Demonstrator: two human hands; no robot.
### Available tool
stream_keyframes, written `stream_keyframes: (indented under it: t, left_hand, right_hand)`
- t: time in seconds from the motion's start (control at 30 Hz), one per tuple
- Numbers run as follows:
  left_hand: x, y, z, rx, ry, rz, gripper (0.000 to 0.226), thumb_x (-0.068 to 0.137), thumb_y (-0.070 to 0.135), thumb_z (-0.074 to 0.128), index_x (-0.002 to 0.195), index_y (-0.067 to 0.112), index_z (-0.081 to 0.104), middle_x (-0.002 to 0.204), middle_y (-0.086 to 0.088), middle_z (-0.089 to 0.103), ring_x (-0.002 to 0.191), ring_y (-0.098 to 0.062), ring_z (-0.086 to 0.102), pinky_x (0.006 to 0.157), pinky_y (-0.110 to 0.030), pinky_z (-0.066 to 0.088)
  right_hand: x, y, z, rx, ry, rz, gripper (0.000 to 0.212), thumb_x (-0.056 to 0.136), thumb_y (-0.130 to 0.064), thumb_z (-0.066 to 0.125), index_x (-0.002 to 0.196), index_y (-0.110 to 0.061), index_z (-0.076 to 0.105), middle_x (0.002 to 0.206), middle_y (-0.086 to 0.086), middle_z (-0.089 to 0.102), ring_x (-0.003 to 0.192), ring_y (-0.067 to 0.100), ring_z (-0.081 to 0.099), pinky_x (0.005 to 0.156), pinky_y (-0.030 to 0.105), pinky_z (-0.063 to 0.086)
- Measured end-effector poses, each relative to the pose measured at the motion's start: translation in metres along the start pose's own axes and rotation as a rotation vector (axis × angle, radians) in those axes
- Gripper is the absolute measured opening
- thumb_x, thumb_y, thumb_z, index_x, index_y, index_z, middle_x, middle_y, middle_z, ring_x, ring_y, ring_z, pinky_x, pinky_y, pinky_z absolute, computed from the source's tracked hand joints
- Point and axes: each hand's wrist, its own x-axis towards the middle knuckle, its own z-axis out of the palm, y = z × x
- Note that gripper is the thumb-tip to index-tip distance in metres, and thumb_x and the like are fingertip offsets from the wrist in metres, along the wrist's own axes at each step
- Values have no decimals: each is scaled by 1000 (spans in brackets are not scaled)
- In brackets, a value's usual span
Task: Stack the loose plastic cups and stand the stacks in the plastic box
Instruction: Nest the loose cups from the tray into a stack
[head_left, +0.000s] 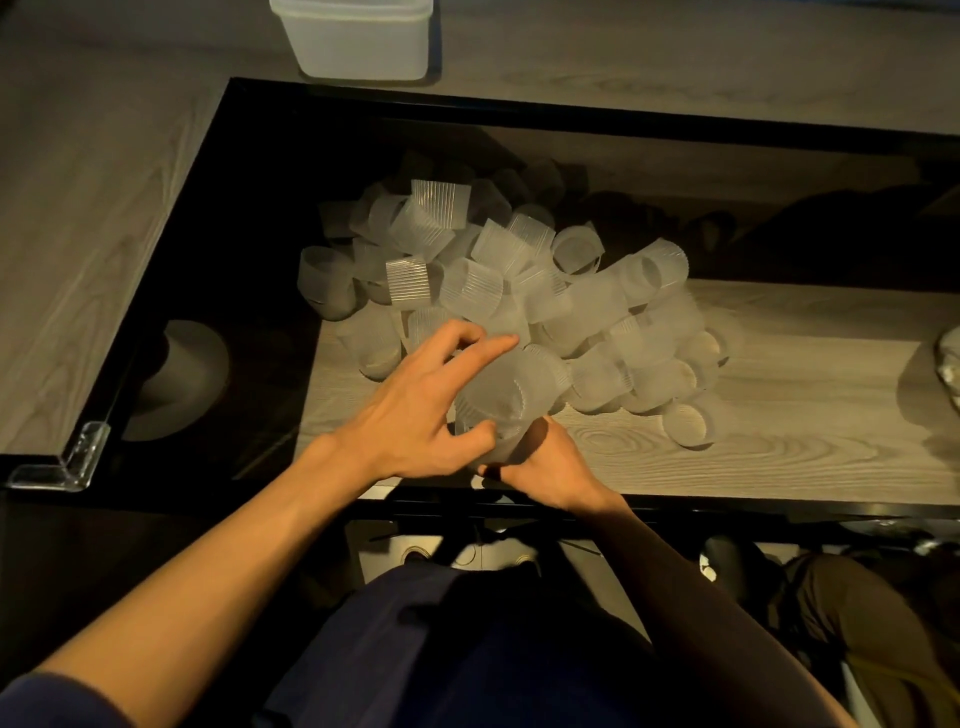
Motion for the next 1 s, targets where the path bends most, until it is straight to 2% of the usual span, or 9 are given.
stream_keyframes:
  t: [0.13,0.27,0.33,0.4,0.5,0.67,0.73,0.83,1.0]
  left_hand:
    - [-1,2,8,24,-47,-23,80,84,41,60,153,8,38,133,-7,46,119,-17,48,94,-36,48]
    - [-16,-10,20,101,-198,-140,94,83,59,61,161,22,23,154,-4,29,147,-20,24,113,-46,34]
    - [-19,-17,19,-52,-191,-224,89,87,66,54,161,27,24,158,1,27,148,-14,24,115,-40,32]
    - [-16,-24,16,-220,-40,-360,80,91,65,46,158,23,31,155,3,33,143,-8,31,112,-26,31]
    - [-11,-49,5,-84,259,-692,72,95,49,56,155,14,35,153,-11,37,140,-21,37,111,-33,33]
    - [-19,-110,-2,168,45,-1160,65,93,49,66,151,33,41,162,-19,17,147,-43,23,115,-58,30]
    - [-25,-125,3,147,-11,-1197,47,94,48,66,137,33,56,155,-19,34,139,-43,36,112,-56,38]
    - [-30,-126,9,80,119,-1155,16,95,38,66,103,24,67,121,-15,65,112,-34,60,93,-45,53]
    - [-32,-108,1,-38,404,-1070,21,89,33,71,102,21,59,112,-4,62,106,-23,60,87,-36,51]
  right_hand:
    - [0,-1,-1,-21,-32,8,54,66,-55,78,114,-35,64,105,-18,70,99,-2,67,84,33,59]
    - [1,2,-3,-15,-22,-30,81,64,-67,80,134,-36,55,124,-18,64,116,0,61,92,31,56]
    - [2,2,-4,-22,-28,-45,84,65,-65,83,137,-36,52,127,-17,62,118,1,59,96,34,55]
    - [1,1,-6,-29,-7,-45,83,64,-58,87,136,-35,52,128,-15,62,117,3,59,97,32,53]
    - [-1,-1,-7,-27,12,-30,84,63,-52,91,134,-31,53,127,-14,61,114,4,58,95,27,50]
    - [-2,-3,-7,-15,19,-21,84,63,-48,93,135,-29,53,125,-14,62,113,4,59,95,26,50]
    - [-2,-4,-7,-13,17,-12,85,63,-49,93,135,-29,53,126,-13,62,114,4,59,95,26,51]
    - [-2,-5,-7,-22,12,-12,85,63,-50,92,135,-29,53,127,-13,61,114,5,59,96,27,51]
    - [-1,-5,-7,-29,10,-10,85,64,-50,92,136,-29,52,129,-12,61,115,4,57,94,22,47]
